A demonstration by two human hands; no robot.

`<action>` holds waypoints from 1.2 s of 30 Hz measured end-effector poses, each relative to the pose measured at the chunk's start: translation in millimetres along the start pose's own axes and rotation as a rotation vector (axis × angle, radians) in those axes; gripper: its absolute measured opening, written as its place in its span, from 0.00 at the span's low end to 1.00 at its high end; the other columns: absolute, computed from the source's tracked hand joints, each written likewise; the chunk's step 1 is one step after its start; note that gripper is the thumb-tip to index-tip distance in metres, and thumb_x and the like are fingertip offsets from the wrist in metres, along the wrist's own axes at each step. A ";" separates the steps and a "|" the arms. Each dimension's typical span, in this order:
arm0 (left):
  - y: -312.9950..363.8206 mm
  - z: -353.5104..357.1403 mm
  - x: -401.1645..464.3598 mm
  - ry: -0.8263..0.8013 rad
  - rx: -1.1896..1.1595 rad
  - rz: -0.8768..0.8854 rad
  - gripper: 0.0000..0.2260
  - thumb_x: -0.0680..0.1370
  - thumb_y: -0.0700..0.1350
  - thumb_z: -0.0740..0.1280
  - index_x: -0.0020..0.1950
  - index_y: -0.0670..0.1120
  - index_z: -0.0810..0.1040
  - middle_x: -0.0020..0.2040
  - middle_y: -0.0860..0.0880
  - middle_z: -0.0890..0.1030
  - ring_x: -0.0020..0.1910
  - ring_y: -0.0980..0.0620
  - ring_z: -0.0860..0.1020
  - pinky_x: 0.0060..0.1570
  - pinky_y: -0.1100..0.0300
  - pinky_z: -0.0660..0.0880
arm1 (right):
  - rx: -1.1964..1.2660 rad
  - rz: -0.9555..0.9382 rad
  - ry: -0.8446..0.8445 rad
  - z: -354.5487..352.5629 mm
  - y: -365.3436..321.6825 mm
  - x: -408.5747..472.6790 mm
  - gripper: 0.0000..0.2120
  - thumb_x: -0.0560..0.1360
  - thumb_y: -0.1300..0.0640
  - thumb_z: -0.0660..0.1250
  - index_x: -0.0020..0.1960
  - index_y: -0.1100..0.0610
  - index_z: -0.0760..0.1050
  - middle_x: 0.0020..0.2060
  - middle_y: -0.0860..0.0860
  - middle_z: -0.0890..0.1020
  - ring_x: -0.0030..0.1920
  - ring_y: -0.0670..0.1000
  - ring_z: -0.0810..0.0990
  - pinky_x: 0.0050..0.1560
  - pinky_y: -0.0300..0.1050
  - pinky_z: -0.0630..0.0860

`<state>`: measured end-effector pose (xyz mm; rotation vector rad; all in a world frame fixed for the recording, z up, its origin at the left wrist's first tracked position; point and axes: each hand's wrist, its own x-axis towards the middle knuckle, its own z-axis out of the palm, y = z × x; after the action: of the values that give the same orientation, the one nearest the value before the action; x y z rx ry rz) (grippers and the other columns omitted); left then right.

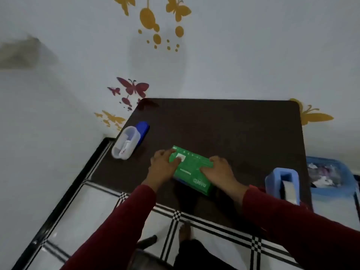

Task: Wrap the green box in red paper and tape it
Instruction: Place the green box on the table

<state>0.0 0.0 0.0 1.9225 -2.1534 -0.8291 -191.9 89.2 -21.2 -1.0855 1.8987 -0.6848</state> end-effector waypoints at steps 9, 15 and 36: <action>-97.5 18.3 97.5 -0.132 -0.120 0.301 0.23 0.84 0.52 0.62 0.79 0.62 0.63 0.71 0.48 0.68 0.68 0.49 0.72 0.67 0.49 0.75 | 0.178 0.198 0.493 98.1 -24.3 48.5 0.31 0.72 0.57 0.77 0.71 0.54 0.69 0.75 0.56 0.58 0.63 0.55 0.74 0.61 0.42 0.73; -118.3 6.2 143.6 -0.042 -0.338 0.327 0.22 0.82 0.52 0.67 0.75 0.64 0.70 0.67 0.53 0.68 0.67 0.53 0.71 0.68 0.48 0.74 | 0.407 0.190 0.695 116.1 -44.9 88.3 0.34 0.68 0.50 0.81 0.70 0.46 0.72 0.59 0.43 0.80 0.56 0.42 0.81 0.61 0.46 0.80; -145.2 44.1 181.2 0.263 -1.065 0.287 0.20 0.80 0.39 0.69 0.68 0.58 0.80 0.60 0.58 0.84 0.54 0.60 0.84 0.51 0.62 0.81 | 0.835 -0.208 0.878 170.6 -11.6 159.1 0.17 0.72 0.56 0.71 0.59 0.46 0.85 0.47 0.44 0.88 0.49 0.47 0.87 0.52 0.48 0.81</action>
<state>75.6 -163.7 -152.8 1.0627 -1.3082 -1.2162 -86.4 -65.2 -161.2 -0.4343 1.8134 -2.0928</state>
